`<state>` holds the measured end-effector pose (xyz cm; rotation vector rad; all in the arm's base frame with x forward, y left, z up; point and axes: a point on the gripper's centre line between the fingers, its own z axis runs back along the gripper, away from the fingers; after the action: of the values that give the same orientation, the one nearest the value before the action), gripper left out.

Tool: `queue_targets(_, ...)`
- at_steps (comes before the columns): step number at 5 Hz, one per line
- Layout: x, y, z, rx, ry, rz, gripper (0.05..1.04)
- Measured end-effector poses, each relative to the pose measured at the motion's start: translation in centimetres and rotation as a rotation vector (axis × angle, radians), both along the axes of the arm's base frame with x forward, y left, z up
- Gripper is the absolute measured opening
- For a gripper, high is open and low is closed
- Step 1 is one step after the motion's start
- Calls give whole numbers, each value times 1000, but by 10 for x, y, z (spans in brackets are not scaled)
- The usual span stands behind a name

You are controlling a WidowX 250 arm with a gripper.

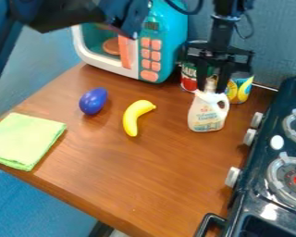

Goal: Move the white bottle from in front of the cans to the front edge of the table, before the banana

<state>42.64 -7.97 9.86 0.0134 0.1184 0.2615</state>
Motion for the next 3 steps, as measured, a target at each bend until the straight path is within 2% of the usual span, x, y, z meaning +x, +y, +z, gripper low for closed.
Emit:
queue_targets(1,-16,15,3,-23,30,3,384)
queue_targets(2,-36,25,28,-97,-18,-76,384)
queue_targets(3,-61,28,53,-121,-68,-214,385)
